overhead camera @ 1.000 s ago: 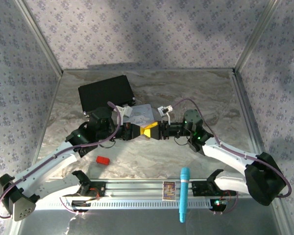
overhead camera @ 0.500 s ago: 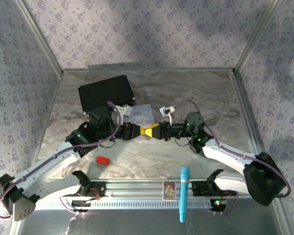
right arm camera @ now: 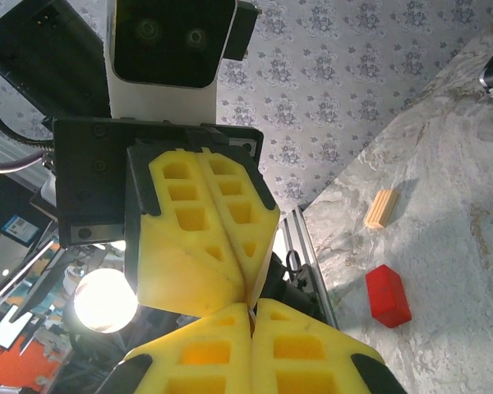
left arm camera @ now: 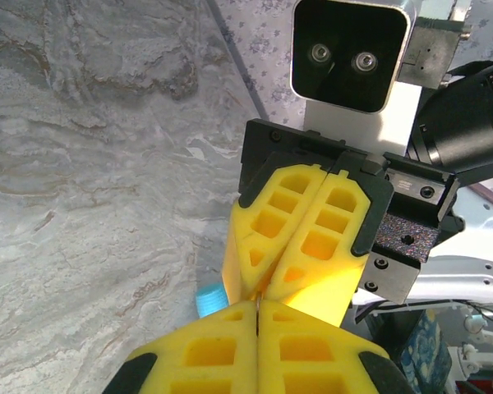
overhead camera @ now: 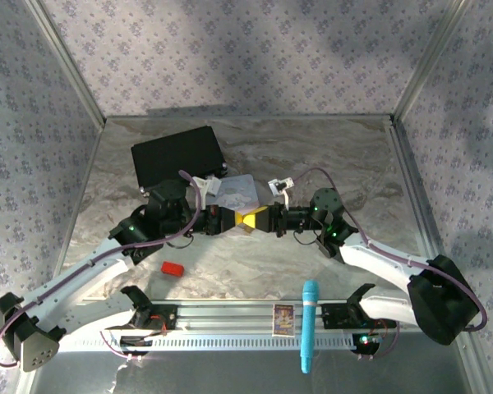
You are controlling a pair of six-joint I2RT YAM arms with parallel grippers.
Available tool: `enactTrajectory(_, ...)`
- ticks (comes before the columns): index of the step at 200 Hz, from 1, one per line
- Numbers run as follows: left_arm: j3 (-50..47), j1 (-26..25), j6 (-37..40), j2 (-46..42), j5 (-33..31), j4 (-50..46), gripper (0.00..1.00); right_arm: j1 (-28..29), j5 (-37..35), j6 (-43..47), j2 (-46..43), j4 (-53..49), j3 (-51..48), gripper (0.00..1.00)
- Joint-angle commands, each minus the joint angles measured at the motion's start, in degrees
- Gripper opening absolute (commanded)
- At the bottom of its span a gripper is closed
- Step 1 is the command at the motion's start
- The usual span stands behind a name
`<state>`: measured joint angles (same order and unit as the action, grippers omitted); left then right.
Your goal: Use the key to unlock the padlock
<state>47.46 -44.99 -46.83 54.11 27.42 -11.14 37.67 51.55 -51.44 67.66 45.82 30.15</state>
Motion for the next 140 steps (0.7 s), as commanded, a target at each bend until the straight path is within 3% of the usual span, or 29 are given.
enactTrajectory(1,0.72,0.59,0.93,-0.63,-5.96,-2.6,0.36,-0.69,-0.83,2.0,-1.6,-1.67,-0.75,0.0)
enactTrajectory(7,0.62,0.51,0.76,-1.02,-9.28,-3.17,0.57,-1.07,-1.68,2.72,-2.17,-3.68,-0.98,0.0)
enactTrajectory(17,-0.98,0.52,-1.13,-2.34,-14.71,-1.68,0.82,-2.05,-3.97,4.33,-3.18,-8.59,-1.16,0.0)
enactTrajectory(27,-4.31,0.55,-4.36,-3.88,-19.06,2.78,0.95,-2.93,-6.56,6.1,-4.14,-13.85,-1.31,0.0)
enactTrajectory(46,-11.31,0.05,-13.29,-5.23,-27.38,9.81,0.96,-4.76,-12.38,7.77,-5.28,-20.09,-2.18,0.0)
enactTrajectory(56,-14.58,-1.72,-17.37,-4.71,-32.81,12.04,0.92,-5.29,-15.84,8.34,-5.67,-23.42,-2.53,0.0)
enactTrajectory(83,-14.96,-9.12,-26.69,1.05,-48.09,4.84,0.81,-5.35,-23.74,10.79,-6.35,-32.54,-1.81,0.0)
enactTrajectory(115,-13.6,-13.19,-33.14,12.37,-53.43,6.91,0.79,-5.32,-27.85,11.2,-7.69,-34.49,-3.09,0.0)
enactTrajectory(140,-8.63,-13.37,-34.51,22.52,-54.51,4.7,0.79,-5.32,-29.56,10.84,-8.51,-35.21,-3.91,0.0)
